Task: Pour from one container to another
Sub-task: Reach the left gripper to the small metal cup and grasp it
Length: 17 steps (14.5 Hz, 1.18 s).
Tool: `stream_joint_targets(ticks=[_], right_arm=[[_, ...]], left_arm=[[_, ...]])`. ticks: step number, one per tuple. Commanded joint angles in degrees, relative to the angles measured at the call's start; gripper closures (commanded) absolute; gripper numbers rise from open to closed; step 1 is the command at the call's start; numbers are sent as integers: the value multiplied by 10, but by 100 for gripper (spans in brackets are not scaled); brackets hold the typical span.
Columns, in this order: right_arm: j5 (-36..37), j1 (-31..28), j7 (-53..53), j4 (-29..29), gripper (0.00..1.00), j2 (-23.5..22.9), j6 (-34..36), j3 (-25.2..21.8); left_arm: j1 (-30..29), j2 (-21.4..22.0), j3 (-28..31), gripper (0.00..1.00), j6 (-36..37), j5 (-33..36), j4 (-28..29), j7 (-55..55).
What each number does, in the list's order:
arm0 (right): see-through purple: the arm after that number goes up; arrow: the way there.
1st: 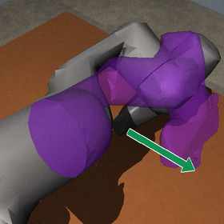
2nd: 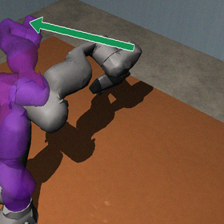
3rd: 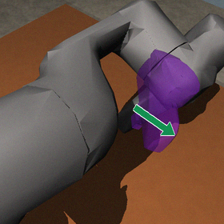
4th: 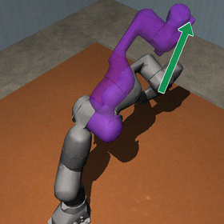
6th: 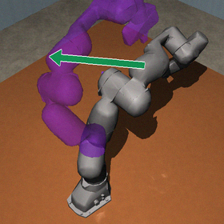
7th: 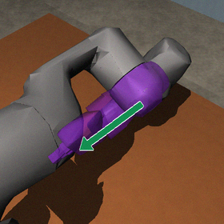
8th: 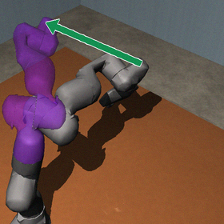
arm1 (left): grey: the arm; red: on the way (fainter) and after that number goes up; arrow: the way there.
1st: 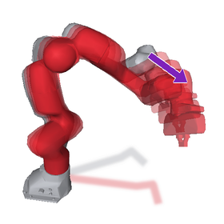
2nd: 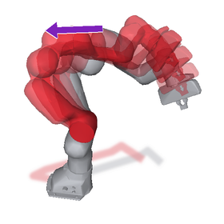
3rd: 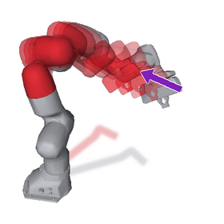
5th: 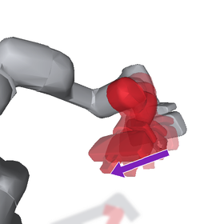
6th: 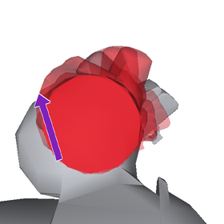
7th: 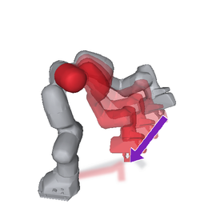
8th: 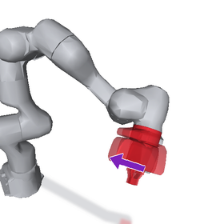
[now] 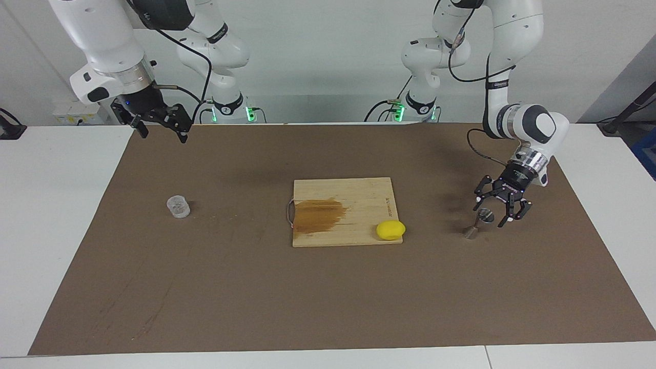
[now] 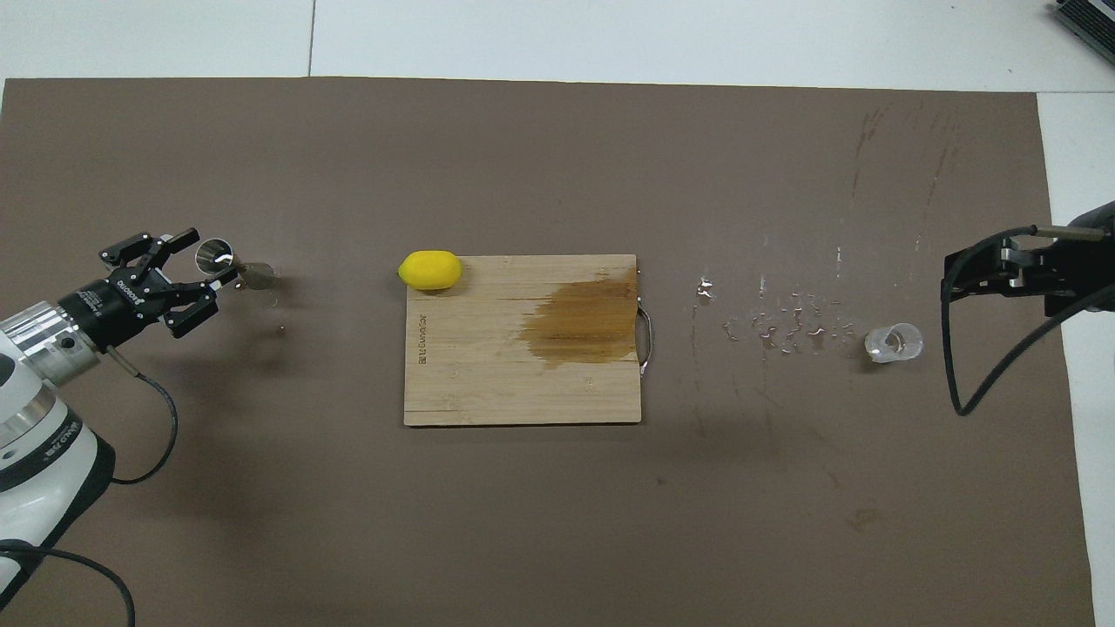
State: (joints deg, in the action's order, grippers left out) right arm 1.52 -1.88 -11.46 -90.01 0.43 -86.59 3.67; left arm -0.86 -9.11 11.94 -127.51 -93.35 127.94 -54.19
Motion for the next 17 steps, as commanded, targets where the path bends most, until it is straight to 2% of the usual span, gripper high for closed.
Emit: stream_joint_targets(ticks=[1,4,6,7,9,10,15,17], right_arm=[[-6,-8,14,-6,0,6,-1,3],[-6,-8,14,-6,0,6,-1,3],[-6,-8,14,-6,0,6,-1,3],[-6,-8,14,-6,0,6,-1,3],[-6,-8,14,-6,0,6,-1,3],[-6,-8,14,-6,0,6,-1,3],[-6,-8,14,-6,0,6,-1,3],[-6,-8,14,-6,0,6,-1,3]], left_arm=[[9,15,5,23,-12,-14,19,9],[9,15,5,25,-11,-14,19,8],[8,15,5,35,-11,-14,19,7],[9,15,5,45,-11,-14,19,7],[8,15,5,95,-6,-13,19,8],[9,15,5,100,-6,-13,18,8],[14,21,-2,100,-2,-9,-12,-5],[42,32,-5,100,-6,-8,-29,-9]])
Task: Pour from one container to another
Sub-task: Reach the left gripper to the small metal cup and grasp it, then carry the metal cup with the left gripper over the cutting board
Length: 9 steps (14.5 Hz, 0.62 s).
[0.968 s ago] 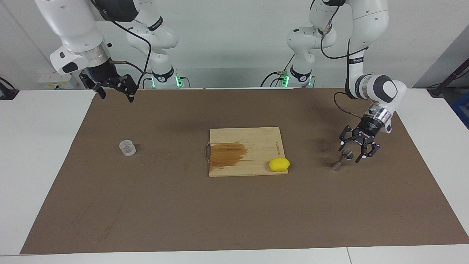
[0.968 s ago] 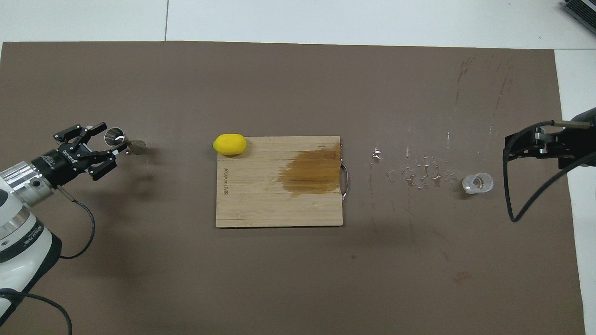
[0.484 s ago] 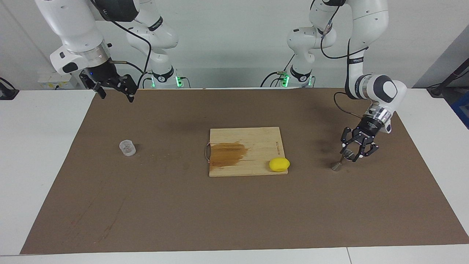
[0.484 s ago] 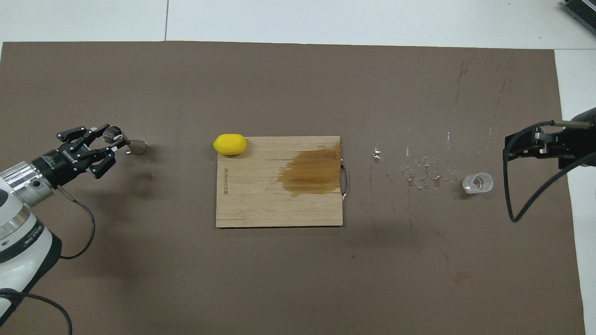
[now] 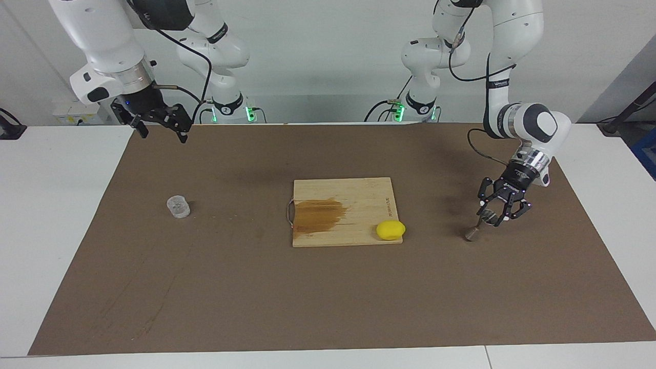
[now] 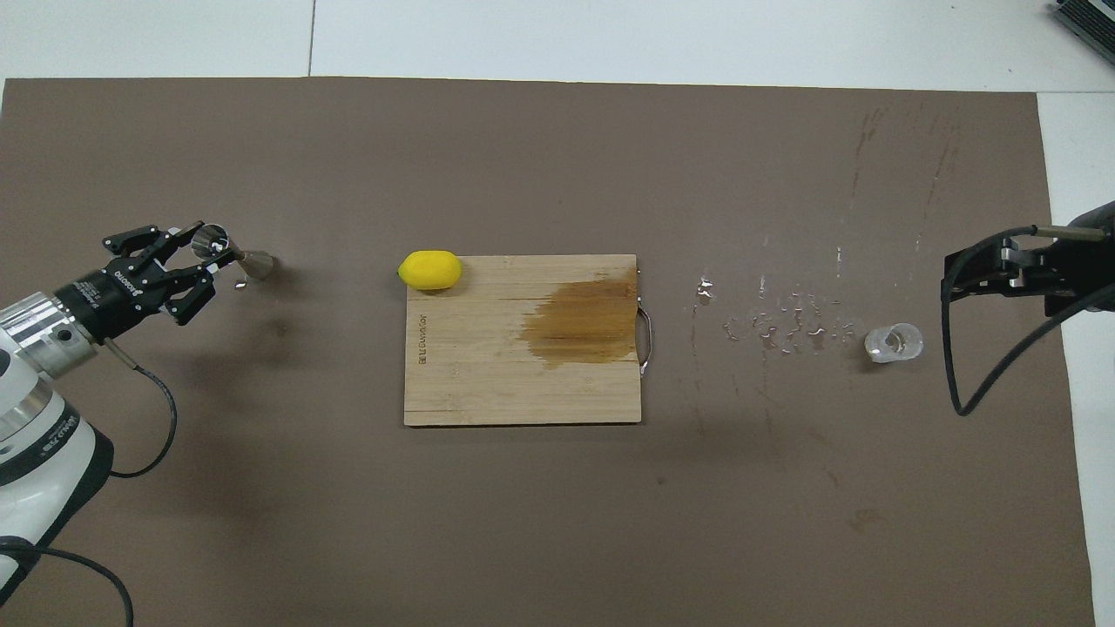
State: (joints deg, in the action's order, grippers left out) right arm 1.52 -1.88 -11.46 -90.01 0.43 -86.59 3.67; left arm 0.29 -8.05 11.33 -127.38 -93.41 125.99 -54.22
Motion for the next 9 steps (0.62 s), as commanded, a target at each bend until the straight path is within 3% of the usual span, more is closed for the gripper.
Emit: stream_joint_targets(ticks=[1,7,9], right_arm=[[-6,-8,14,-6,0,6,-1,3],[-6,-8,14,-6,0,6,-1,3],[-6,-8,14,-6,0,6,-1,3]], left_arm=[[45,26,1,100,-10,-7,-16,-26],[179,30,-12,100,-68,-18,-52,-122],[238,22,-18,100,-101,-75,-62,-121]])
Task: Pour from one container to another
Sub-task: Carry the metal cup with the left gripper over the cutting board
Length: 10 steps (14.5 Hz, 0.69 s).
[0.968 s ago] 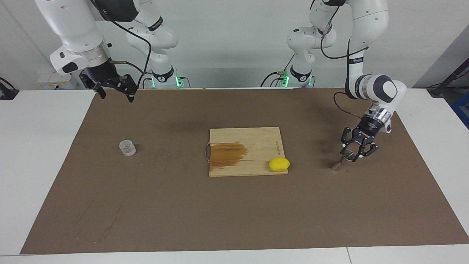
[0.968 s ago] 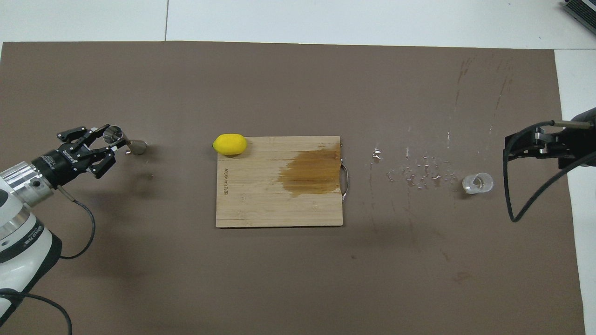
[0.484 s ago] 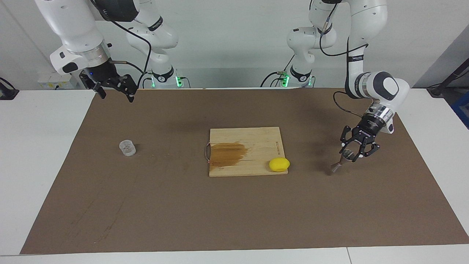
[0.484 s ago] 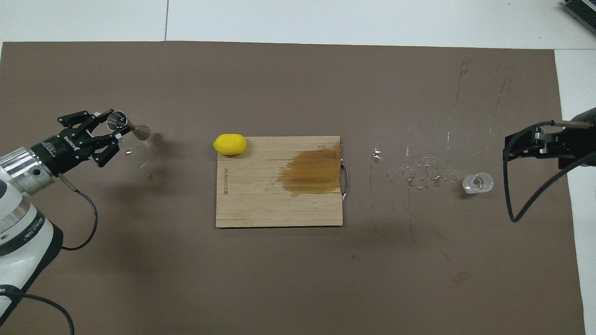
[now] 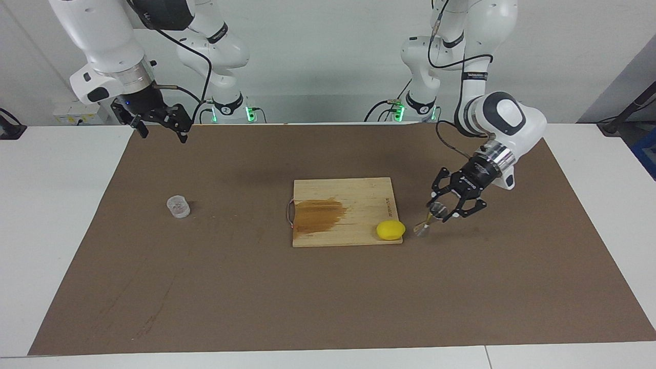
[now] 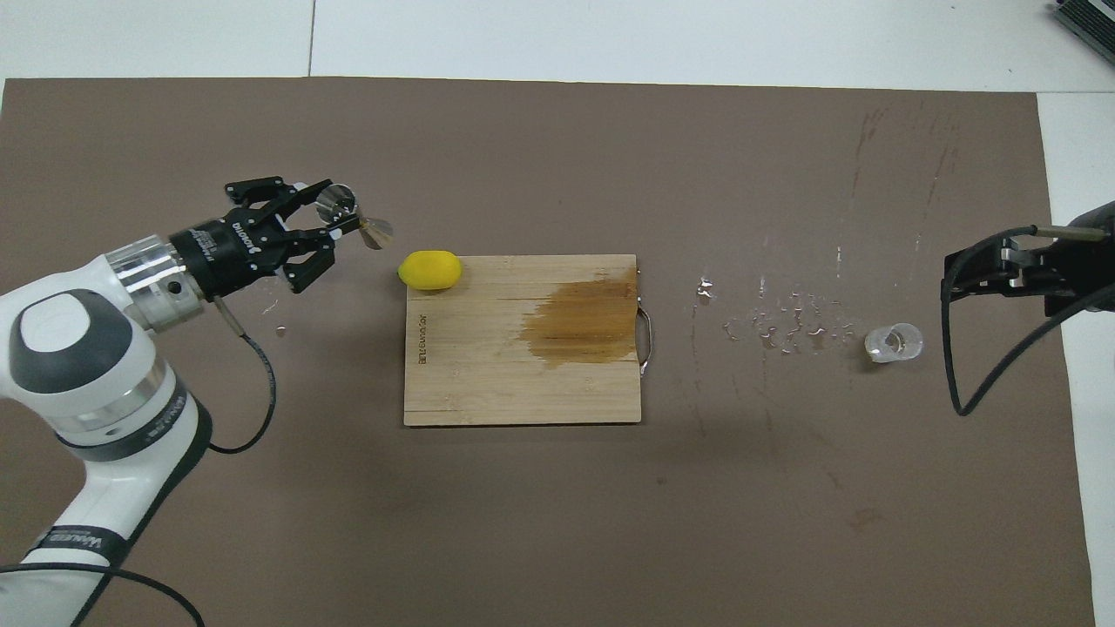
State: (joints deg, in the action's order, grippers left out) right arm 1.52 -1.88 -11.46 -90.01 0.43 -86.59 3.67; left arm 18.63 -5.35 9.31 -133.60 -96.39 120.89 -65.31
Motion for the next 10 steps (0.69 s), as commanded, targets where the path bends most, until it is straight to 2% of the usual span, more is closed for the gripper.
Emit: stream_joint_targets(ticks=[1,3,6,10], right_arm=[[-6,-8,14,-6,0,6,-1,3],[-6,-8,14,-6,0,6,-1,3],[-6,-8,14,-6,0,6,-1,3],[-6,-8,14,-6,0,6,-1,3]], left_arm=[[86,-8,2,100,-59,-70,-12,-7],[140,-17,3,100,-97,-96,-14,-6],[225,-52,4,100,-179,-108,-45,-7],[284,-90,4,100,-212,-111,-84,-6]])
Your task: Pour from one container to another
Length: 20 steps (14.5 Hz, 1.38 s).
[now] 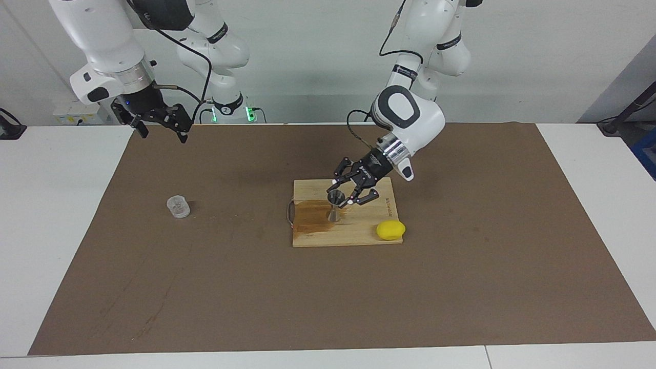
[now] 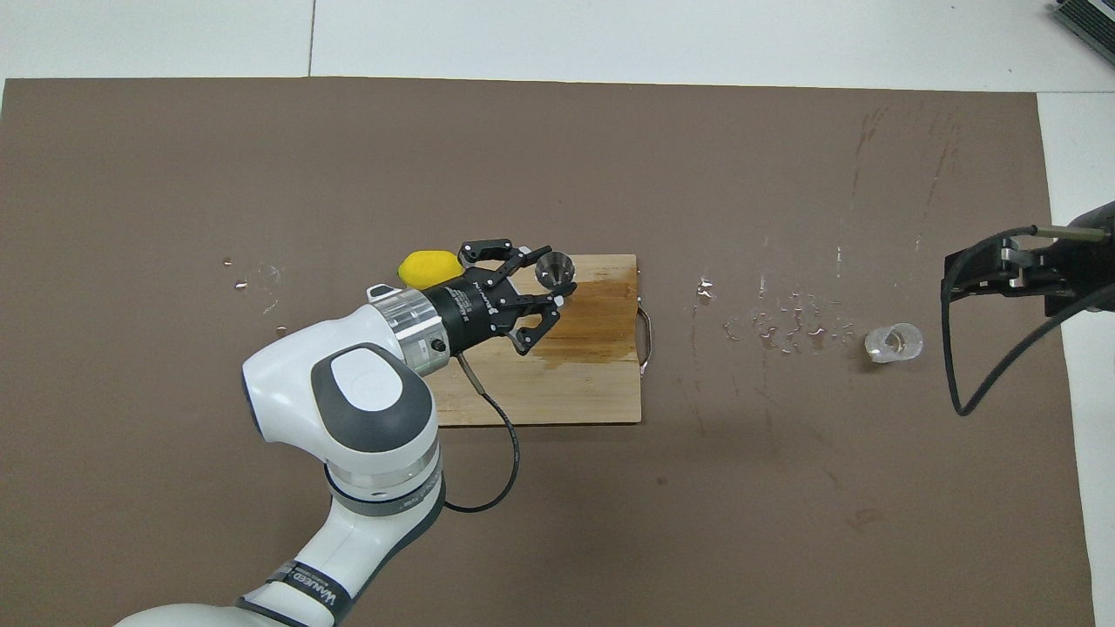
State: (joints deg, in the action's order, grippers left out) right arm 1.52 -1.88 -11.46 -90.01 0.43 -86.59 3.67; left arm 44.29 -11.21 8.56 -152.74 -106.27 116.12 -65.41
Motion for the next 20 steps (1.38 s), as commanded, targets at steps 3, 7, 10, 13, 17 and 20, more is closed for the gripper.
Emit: stream_joint_targets(ticks=[3,7,10,13,17,20], right_arm=[[-6,-8,14,-6,0,6,-1,3],[-6,-8,14,-6,0,6,-1,3],[-6,-8,14,-6,0,6,-1,3],[-6,-8,14,-6,0,6,-1,3],[-6,-8,14,-6,0,6,-1,3],[-6,-8,14,-6,0,6,-1,3]], left_arm=[[54,-54,13,100,-29,-14,-56,-4],[84,-55,15,100,-35,-13,-49,-4],[86,-53,15,100,-38,-13,-33,-4],[88,-52,16,100,-38,-14,-28,-4],[88,-51,16,100,-38,-13,-23,-4],[88,-50,16,100,-38,-13,-19,-5]])
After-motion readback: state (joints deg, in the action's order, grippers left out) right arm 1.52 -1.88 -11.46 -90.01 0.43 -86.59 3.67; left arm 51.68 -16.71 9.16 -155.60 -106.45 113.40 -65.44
